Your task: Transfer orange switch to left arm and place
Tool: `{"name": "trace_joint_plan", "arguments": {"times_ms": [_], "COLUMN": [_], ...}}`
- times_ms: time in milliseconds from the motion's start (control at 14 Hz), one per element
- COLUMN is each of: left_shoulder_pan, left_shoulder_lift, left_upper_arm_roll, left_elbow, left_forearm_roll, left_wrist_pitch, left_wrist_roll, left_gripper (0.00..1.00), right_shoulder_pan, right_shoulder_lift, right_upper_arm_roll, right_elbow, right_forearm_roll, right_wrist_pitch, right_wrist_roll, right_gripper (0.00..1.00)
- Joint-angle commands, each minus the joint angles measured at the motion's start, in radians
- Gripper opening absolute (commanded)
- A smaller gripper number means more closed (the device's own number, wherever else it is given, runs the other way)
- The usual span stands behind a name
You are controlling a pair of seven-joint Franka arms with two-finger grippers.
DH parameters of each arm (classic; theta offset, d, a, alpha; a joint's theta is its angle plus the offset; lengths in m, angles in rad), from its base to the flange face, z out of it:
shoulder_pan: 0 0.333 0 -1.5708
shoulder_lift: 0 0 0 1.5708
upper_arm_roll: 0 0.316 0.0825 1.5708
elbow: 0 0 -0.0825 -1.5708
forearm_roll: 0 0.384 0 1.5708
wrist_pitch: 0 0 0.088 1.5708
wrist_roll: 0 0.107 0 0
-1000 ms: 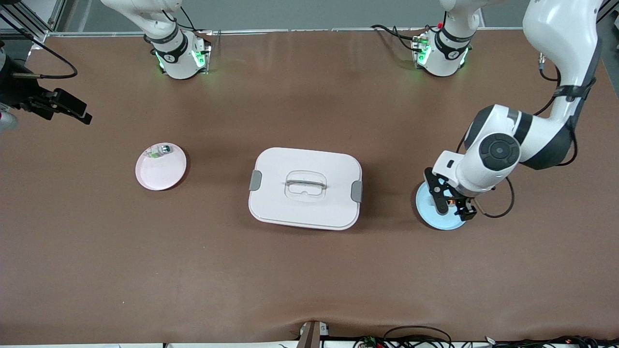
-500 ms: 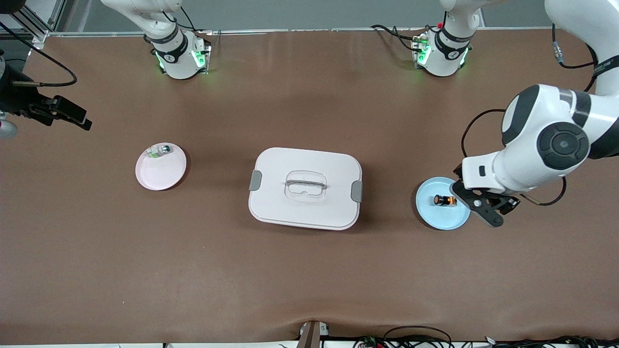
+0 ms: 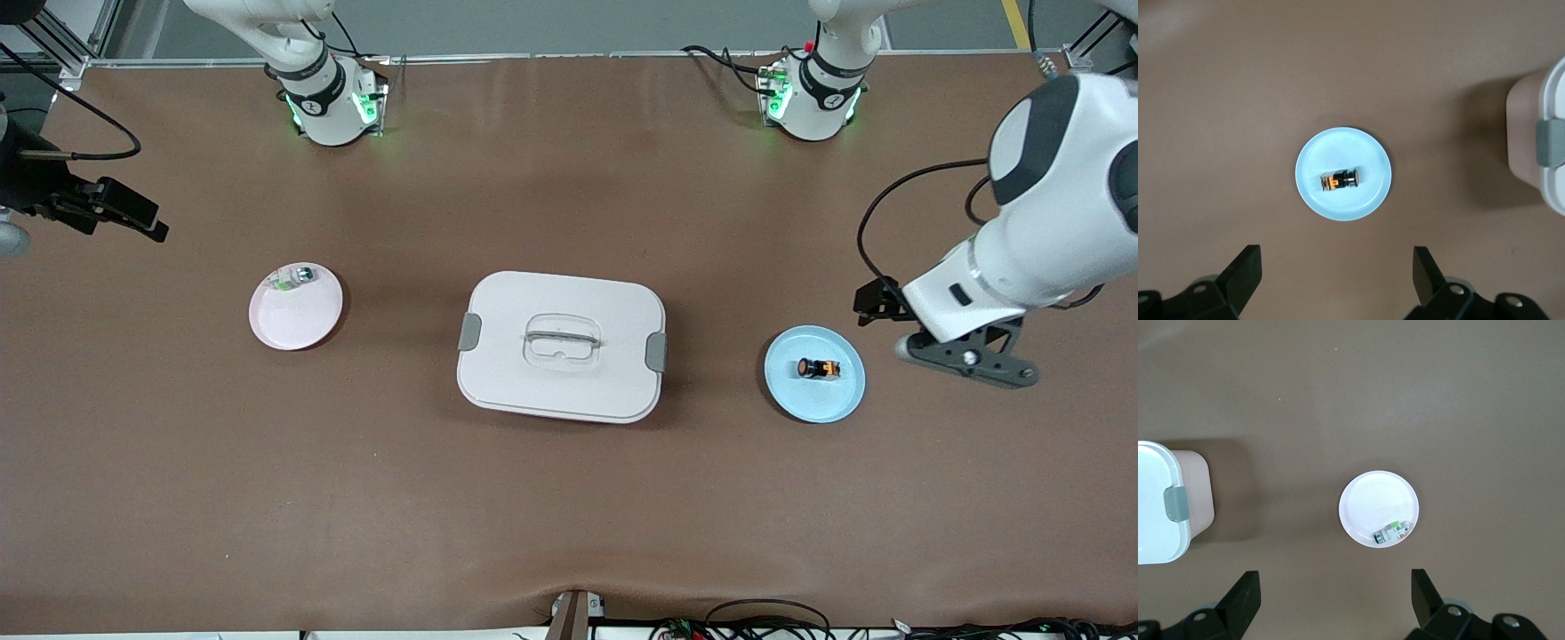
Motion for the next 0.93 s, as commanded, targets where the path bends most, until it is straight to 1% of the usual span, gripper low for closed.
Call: {"name": "trace_joint_plan", "arguments": {"times_ms": [0,143,286,500,643,714,786,857], "left_shoulder_pan": [0.011,0.052,0.083,0.095,0.098,0.113,0.142,0.159], "left_shoulder_lift": [-0.071,-0.086,-0.086,-0.077,-0.079,-0.080,-0.083,-0.085], "left_upper_arm_roll": [0.000,-0.002,-0.002,0.001,0.004,0.017,0.015,0.017], "left_elbow": [-0.012,-0.012,-0.011,0.018,0.032,0.034,0.035,0.037], "left_forearm_roll": [-0.037,-0.069,-0.074,-0.079,-0.079,-0.083,-0.117,-0.178], "left_wrist_pitch": [-0.046,-0.080,-0.107,-0.120,-0.121,-0.123,-0.132,-0.143], "left_wrist_roll": [-0.123,-0.125,-0.113,-0.117,-0.134,-0.135,-0.129,-0.129], "left_gripper": [1.00,1.00,1.00,1.00,1.00,1.00,1.00,1.00], "right_shoulder_pan": [0.038,0.039,0.039,0.032,0.010,0.001,-0.005,-0.016], "right_shoulder_lift": [0.020,0.020,0.020,0.021,0.030,0.030,0.030,0.030], "right_upper_arm_roll": [-0.050,-0.050,-0.050,-0.053,-0.055,-0.055,-0.055,-0.055], "right_elbow": [0.043,0.044,0.044,0.063,0.095,0.110,0.118,0.126], "right_forearm_roll": [-0.012,-0.013,-0.013,-0.015,-0.017,-0.018,-0.017,-0.017], "right_wrist_pitch": [-0.012,-0.012,-0.010,-0.009,-0.010,-0.012,-0.012,-0.012], "right_wrist_roll": [0.004,0.004,0.004,0.002,-0.008,-0.011,-0.013,-0.021], "right_gripper": [1.00,1.00,1.00,1.00,1.00,1.00,1.00,1.00]}}
